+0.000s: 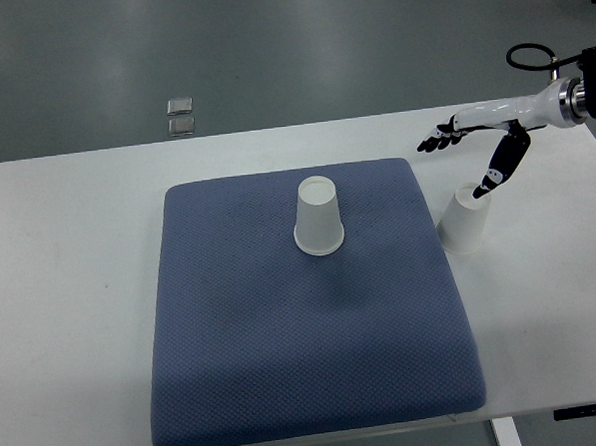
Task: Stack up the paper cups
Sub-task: 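Swing the right hand over and down toward the standing white cup, then close the right hand fingers around the white cup beside the pad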
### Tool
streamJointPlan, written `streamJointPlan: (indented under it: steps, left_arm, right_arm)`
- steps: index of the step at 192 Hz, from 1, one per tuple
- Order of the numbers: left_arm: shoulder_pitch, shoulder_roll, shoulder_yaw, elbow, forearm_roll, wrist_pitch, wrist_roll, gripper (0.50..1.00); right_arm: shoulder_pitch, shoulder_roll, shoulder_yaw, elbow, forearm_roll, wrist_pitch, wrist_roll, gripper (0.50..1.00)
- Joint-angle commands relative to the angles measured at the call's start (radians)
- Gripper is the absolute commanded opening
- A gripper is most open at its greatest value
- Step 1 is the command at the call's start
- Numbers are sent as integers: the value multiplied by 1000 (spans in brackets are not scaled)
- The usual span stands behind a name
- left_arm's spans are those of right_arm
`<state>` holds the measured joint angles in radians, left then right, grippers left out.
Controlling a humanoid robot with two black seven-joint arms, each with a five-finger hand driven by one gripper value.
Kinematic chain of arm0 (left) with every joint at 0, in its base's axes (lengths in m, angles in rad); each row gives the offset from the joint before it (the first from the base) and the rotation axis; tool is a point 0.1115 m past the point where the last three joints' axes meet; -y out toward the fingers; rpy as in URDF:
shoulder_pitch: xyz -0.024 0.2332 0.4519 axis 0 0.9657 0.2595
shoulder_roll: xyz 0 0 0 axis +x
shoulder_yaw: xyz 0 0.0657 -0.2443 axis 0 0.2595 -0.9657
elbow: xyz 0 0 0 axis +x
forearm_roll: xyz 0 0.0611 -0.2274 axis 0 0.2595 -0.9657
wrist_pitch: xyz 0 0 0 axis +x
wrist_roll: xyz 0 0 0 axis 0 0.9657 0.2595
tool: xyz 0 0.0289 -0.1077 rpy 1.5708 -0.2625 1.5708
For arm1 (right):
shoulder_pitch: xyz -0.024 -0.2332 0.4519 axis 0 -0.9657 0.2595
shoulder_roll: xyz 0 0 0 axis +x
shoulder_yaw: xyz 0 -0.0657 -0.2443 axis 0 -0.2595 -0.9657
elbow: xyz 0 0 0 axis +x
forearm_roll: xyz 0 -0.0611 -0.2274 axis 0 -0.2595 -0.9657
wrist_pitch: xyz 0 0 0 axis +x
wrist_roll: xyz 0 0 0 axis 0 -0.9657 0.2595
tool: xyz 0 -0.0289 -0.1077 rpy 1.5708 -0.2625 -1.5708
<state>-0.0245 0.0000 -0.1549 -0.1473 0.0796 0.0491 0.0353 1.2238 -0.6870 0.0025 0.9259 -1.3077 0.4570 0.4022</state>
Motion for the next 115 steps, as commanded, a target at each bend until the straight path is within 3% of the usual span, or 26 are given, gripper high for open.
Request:
streamJointPlan:
  steps: [1, 33, 115]
  left_arm:
    - [0, 0, 0, 0, 0, 0, 0, 1000]
    - [0, 0, 0, 0, 0, 0, 0, 1000]
    - [0, 0, 0, 0, 0, 0, 0, 1000]
  right_arm:
    - [-17, 1, -26, -2, -50, -67, 1, 907]
    - [-33, 6, -91, -24, -111, -156, 1, 907]
    - [-79, 78, -125, -71, -179, -247, -6, 905]
